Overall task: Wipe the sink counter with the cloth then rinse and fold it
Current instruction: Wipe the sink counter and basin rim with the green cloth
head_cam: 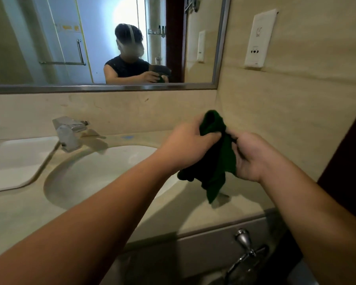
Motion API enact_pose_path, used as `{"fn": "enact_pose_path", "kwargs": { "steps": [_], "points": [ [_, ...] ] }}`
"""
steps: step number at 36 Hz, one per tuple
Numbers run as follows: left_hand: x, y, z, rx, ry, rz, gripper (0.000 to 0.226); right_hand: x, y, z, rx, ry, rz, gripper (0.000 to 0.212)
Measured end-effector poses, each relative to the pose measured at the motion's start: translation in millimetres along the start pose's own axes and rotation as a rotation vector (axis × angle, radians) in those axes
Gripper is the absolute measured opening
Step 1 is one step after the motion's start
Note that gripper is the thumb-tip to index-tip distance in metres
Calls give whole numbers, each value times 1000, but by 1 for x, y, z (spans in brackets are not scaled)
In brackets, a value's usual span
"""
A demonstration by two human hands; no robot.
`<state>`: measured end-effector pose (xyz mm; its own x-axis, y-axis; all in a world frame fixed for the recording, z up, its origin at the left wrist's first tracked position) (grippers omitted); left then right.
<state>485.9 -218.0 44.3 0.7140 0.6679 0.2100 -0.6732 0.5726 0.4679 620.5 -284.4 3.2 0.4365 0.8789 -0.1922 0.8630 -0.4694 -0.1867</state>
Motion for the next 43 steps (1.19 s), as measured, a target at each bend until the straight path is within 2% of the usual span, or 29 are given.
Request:
{"fn": "enact_pose_path", "kwargs": {
  "steps": [4, 5, 6, 8, 9, 12, 15, 18, 19, 21, 23, 24, 26, 28, 31, 33, 37, 40, 43],
  "points": [
    [-9, -37, 16, 307, -161, -291, 55, -6, 22, 0, 243, 17, -5, 72],
    [-12, -42, 15, 271, -154, -335, 50, -8, 25, 2, 275, 22, 6, 71],
    [-14, -44, 12, 171, -142, -351, 43, -9, 27, 4, 281, 41, 15, 59],
    [-15, -46, 3, -29, -124, -297, 31, -10, 29, 7, 246, 96, 17, 31],
    [-14, -44, -5, -36, -113, -220, 28, -11, 32, 8, 209, 122, 58, 25],
    [-13, -33, -34, 287, -81, -13, 31, -12, 55, 1, 145, 211, 217, 17],
    [-21, -33, -69, 583, 4, -42, 38, -14, 85, -19, -96, 420, 324, 15],
    [-29, -38, -95, 733, 7, -144, 46, -18, 95, -28, -620, 555, 267, 14],
    [-32, -40, -100, 760, 6, -179, 48, -17, 95, -24, -754, 516, 196, 13],
    [-37, -44, -108, 794, 3, -235, 49, -10, 97, -4, -1029, 325, 44, 15],
    [-43, -48, -114, 814, -21, -284, 50, 1, 104, 16, -1316, 174, 4, 43],
    [-47, -50, -117, 829, -42, -309, 50, 8, 110, 22, -1392, 163, 64, 52],
    [-53, -52, -123, 876, -97, -344, 53, 19, 117, 30, -1407, 223, 218, 58],
    [-57, -51, -127, 895, -137, -355, 56, 30, 120, 46, -1392, 233, 292, 70],
    [-62, -45, -127, 906, -163, -338, 58, 40, 118, 83, -1467, 91, 227, 96],
    [-66, -37, -130, 931, -167, -310, 61, 44, 118, 101, -1566, 65, 212, 106],
    [-82, -18, -146, 966, -63, -228, 70, 52, 115, 111, -1615, 102, 197, 91],
    [-88, -9, -164, 938, 50, -250, 78, 53, 100, 113, -1638, 125, 127, 80],
    [-90, -2, -172, 911, 86, -256, 81, 56, 76, 117, -1661, 160, 60, 75]
  ]
}}
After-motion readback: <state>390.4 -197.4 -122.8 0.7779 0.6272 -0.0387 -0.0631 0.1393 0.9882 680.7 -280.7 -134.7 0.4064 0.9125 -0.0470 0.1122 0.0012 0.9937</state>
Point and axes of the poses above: each hand's wrist, its own x-axis towards the middle knuckle, its own y-axis out of the back of the hand, z = x × y, the point moved 6 cm from there along x, towards the middle knuckle, and after that the axes turned 3 degrees about y, right-handed, at the moved point
